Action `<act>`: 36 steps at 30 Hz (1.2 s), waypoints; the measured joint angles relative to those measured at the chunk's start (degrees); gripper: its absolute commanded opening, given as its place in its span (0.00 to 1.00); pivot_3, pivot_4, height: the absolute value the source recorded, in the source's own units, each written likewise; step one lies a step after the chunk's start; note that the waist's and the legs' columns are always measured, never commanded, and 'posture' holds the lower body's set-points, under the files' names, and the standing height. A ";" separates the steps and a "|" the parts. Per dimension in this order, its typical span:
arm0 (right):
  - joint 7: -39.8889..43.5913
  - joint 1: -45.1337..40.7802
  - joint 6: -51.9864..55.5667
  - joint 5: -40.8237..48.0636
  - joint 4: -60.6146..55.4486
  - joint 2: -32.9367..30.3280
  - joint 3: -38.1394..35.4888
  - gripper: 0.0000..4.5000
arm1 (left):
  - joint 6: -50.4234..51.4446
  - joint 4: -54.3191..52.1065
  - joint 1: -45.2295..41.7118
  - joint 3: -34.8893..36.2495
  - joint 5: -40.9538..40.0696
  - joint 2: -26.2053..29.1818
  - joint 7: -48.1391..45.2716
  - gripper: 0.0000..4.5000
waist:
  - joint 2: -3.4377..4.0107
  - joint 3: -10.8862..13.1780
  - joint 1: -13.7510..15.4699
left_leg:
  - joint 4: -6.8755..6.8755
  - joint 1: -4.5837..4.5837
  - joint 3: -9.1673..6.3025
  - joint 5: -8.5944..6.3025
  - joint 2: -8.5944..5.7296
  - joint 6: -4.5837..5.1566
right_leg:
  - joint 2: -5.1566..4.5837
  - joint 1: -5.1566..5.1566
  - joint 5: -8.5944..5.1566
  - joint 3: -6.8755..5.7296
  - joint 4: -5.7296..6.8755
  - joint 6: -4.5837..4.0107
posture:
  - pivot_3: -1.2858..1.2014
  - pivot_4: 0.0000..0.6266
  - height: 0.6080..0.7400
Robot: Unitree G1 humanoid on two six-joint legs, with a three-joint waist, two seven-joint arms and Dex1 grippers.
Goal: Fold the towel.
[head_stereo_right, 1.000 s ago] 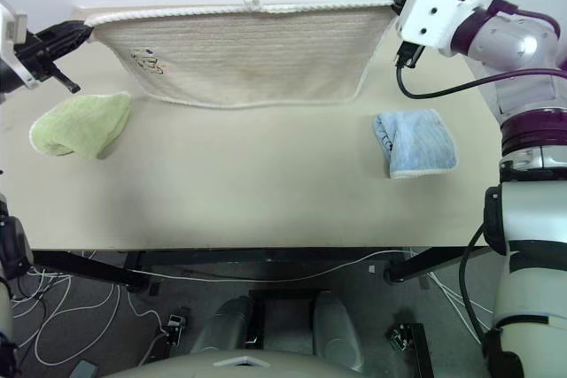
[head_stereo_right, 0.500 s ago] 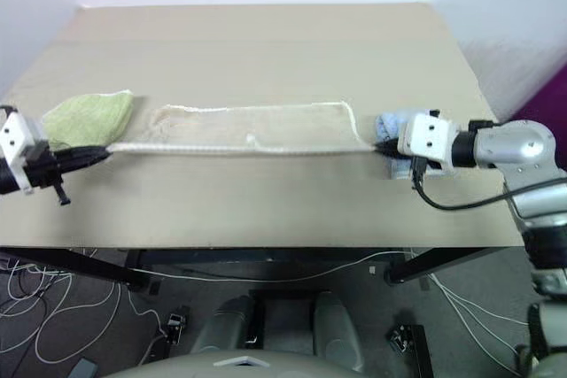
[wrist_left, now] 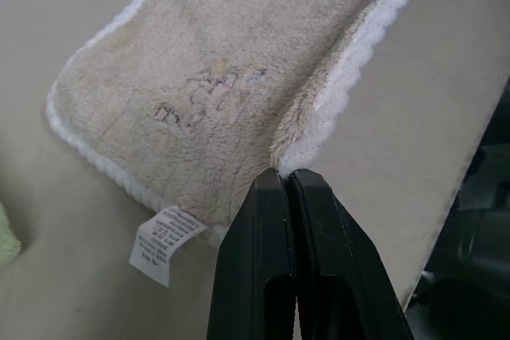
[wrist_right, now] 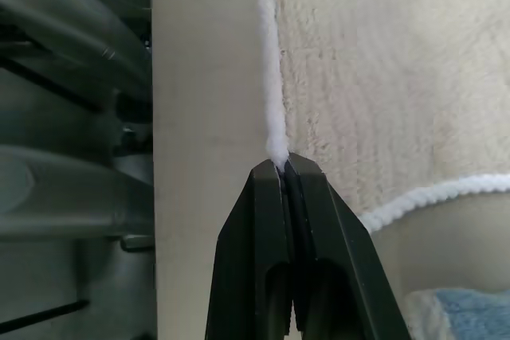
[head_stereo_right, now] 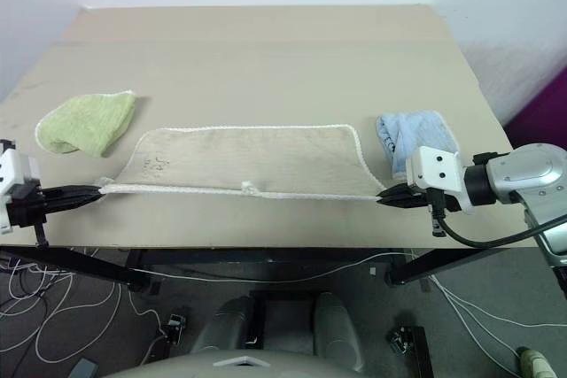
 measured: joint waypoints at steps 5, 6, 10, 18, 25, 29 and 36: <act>-2.77 -11.41 -3.49 -4.88 7.75 6.25 4.14 0.00 | -0.47 5.84 -11.01 -2.94 3.39 -0.88 5.72 0.01 | 0.00 0.00 -0.09 | 0.01 0.07 0.01 0.00 -0.01 -0.01 | 0.03 0.04 0.01 -0.03 0.02 0.01 | 0.52 0.24 1.00; -3.23 -13.55 -4.80 -6.50 10.09 7.40 5.34 0.00 | -0.80 7.39 -13.08 -3.85 4.50 -1.14 6.85 0.01 | 0.00 0.00 -0.11 | 0.00 0.04 0.02 0.00 -0.03 0.00 | 0.03 0.00 0.00 -0.03 0.01 0.01 | 0.52 0.24 1.00; -7.14 -24.01 -12.17 -14.37 23.93 13.74 10.23 0.00 | -4.85 16.29 -21.02 -10.02 11.09 -3.68 11.35 0.01 | -0.01 0.00 -0.22 | 0.00 -0.03 0.05 0.01 -0.05 -0.02 | 0.08 -0.12 0.01 -0.02 0.07 0.01 | 0.52 0.24 1.00; -15.15 -36.64 -26.30 -25.82 50.27 22.63 15.55 0.00 | -13.53 31.11 -33.17 -18.21 21.18 -8.88 19.57 0.01 | -0.02 -0.01 -0.24 | 0.02 -0.08 0.06 0.02 -0.09 -0.01 | 0.15 -0.17 0.01 -0.03 0.11 0.01 | 0.52 0.24 1.00; -18.68 -40.74 -33.61 -30.44 62.02 24.48 16.53 0.00 | -18.32 39.09 -38.47 -21.36 25.55 -12.22 25.03 0.01 | -0.02 -0.01 -0.41 | 0.03 -0.08 0.05 0.03 -0.09 -0.02 | 0.17 -0.19 0.01 -0.03 0.15 0.02 | 0.52 0.24 1.00; -21.40 -42.09 -35.83 -32.03 66.00 25.77 16.53 0.00 | -20.31 40.97 -39.25 -22.09 26.55 -12.30 25.69 0.01 | -0.02 -0.01 -0.57 | 0.02 -0.08 0.06 0.04 -0.08 -0.04 | 0.18 -0.22 0.01 0.00 0.18 0.01 | 0.52 0.24 1.00; -24.51 -42.82 -38.11 -34.00 68.49 27.37 16.53 0.00 | -20.63 42.86 -39.25 -22.62 26.93 -12.34 25.32 0.11 | -0.02 -0.01 -0.45 | 0.04 -0.08 0.05 0.04 -0.09 -0.04 | 0.17 -0.21 0.01 -0.01 0.19 0.02 | 0.52 0.24 1.00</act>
